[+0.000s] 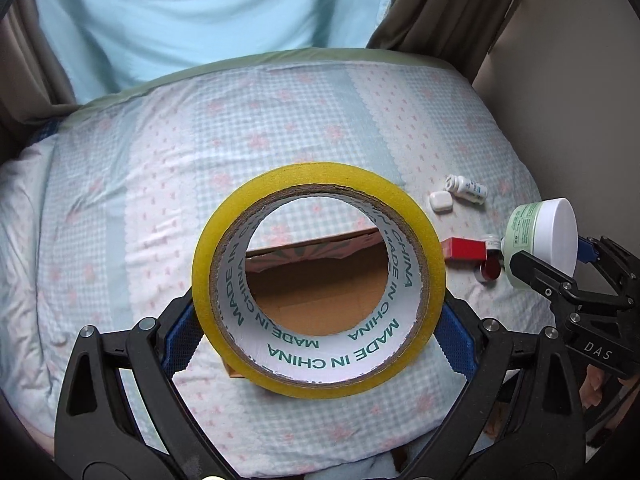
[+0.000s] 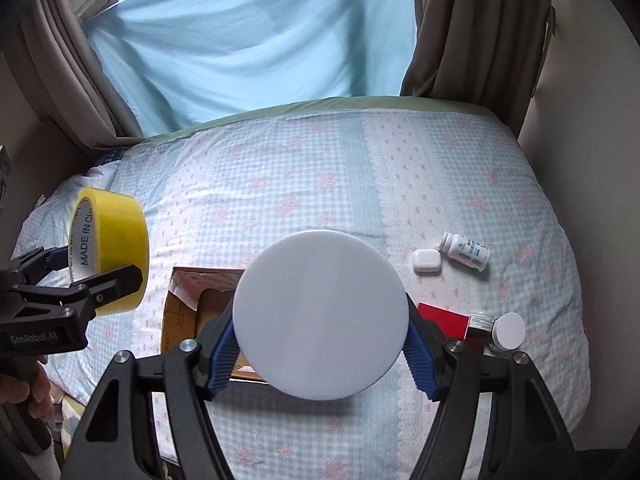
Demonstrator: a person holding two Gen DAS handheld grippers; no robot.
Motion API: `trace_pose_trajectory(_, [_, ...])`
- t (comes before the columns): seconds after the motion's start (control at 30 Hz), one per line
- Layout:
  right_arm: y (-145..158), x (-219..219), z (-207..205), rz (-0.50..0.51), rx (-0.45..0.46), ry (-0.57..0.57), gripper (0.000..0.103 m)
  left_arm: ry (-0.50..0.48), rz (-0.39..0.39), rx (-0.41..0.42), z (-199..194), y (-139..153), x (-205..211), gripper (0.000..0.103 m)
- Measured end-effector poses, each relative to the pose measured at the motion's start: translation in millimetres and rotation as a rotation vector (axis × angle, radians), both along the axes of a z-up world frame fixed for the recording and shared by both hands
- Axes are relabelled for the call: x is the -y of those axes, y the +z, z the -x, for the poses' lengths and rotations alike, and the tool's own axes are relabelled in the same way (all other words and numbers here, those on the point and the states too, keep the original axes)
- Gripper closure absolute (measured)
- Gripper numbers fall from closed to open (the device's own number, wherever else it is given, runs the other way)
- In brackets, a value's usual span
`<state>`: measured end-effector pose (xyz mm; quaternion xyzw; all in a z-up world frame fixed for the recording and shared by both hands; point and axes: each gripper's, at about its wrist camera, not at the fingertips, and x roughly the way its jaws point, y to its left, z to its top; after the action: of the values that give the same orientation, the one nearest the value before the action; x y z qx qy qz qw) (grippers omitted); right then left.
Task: Organize rigid objects
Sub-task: 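Carry the tape roll and white-lidded jar over the cardboard box with both grippers, then release the tape roll and white-lidded jar into the box, lift both grippers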
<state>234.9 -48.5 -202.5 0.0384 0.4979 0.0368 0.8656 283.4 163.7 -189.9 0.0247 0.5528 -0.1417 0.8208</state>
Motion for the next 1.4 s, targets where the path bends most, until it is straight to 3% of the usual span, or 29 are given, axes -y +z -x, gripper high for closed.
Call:
trace_pose_trajectory(0.2, [-42,-54,-14,0.064,-0.067,0.086,0.036,-0.055,-0.05,-0.113,-28,-75,-24,0.007])
trace_pose_trajectory(0.37, [-101,-77,-27,0.107,-0.158,0.193,0.036,-0.106,-0.074,-0.215,-40,-140,-20,0.007])
trace_pose_trajectory(0.67, [-197,-84,-48,0.12,-0.301,0.283,0.036,-0.166,-0.158,-0.355,-53,-243,0,0.007])
trace_pose_trajectory(0.8, [-232,-88,-54,0.19,-0.338,0.316,0.036,-0.175,-0.199,-0.393,-54,-278,9,0.007])
trace_pose_trajectory(0.87, [-245,-93,-52,0.233,-0.36,0.358,0.036,-0.175,-0.207,-0.404,-54,-288,10,0.007])
trace_pose_trajectory(0.97, [-254,-96,-46,0.22,-0.379,0.396,0.036,-0.186,-0.225,-0.399,-55,-294,11,0.007])
trace_pose_trajectory(1.17, [-254,-95,-45,0.2,-0.368,0.356,0.036,-0.233,-0.26,-0.366,-57,-286,19,0.006])
trace_pose_trajectory(1.27, [-252,-92,-49,0.156,-0.361,0.33,0.034,-0.212,-0.254,-0.368,-61,-278,19,0.006])
trace_pose_trajectory(1.3, [-254,-90,-49,0.136,-0.37,0.322,0.013,-0.199,-0.248,-0.364,-62,-274,17,0.0])
trace_pose_trajectory(1.33, [-255,-89,-50,0.14,-0.37,0.317,0.0,-0.182,-0.243,-0.342,-62,-268,16,0.0])
trace_pose_trajectory(1.4, [-253,-89,-45,0.152,-0.323,0.323,0.0,-0.166,-0.233,-0.307,-63,-257,14,0.0])
